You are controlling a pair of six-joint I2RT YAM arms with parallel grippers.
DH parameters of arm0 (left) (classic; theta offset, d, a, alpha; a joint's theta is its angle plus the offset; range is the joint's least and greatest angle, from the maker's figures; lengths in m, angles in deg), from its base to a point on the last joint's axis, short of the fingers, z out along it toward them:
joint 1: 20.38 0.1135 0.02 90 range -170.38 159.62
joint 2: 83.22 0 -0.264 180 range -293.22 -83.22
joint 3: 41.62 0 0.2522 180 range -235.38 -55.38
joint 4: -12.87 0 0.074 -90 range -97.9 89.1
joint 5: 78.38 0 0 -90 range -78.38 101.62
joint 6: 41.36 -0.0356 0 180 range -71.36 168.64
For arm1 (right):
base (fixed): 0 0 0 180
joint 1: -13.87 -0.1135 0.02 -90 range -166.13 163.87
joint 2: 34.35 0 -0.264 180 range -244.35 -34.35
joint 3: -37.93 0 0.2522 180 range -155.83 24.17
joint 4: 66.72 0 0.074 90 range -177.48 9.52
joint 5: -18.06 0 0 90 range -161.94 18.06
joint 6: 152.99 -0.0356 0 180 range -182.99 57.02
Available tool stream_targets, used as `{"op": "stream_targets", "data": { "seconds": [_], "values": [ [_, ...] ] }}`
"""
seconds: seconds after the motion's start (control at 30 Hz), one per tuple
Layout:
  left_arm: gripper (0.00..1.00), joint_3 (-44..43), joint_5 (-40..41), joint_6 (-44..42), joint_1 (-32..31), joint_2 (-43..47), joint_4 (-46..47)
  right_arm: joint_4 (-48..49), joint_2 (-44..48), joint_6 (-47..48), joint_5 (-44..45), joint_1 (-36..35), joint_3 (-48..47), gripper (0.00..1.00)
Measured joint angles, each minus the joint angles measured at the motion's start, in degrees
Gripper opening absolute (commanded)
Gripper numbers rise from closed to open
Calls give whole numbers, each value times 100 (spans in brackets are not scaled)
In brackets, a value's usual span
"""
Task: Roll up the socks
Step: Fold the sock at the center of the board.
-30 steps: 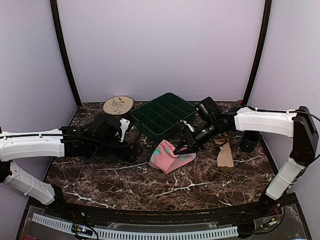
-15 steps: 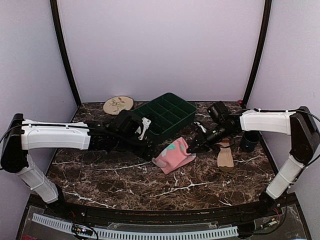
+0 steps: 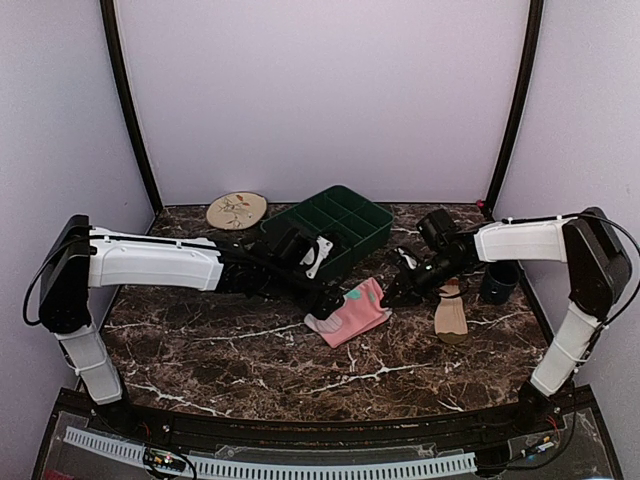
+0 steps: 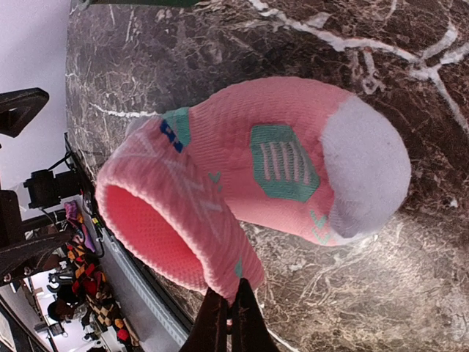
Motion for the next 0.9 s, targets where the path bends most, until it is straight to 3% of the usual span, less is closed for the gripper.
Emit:
{"op": "stream_targets", "data": {
  "seconds": [0.5,0.9],
  "values": [
    [98,-92,-138,4,0,-507,63,57,-555,50,442,15,-240,0],
    [98,-83,529,179,57,-804,297,-44,-647,94,667,15,-313,0]
  ]
}}
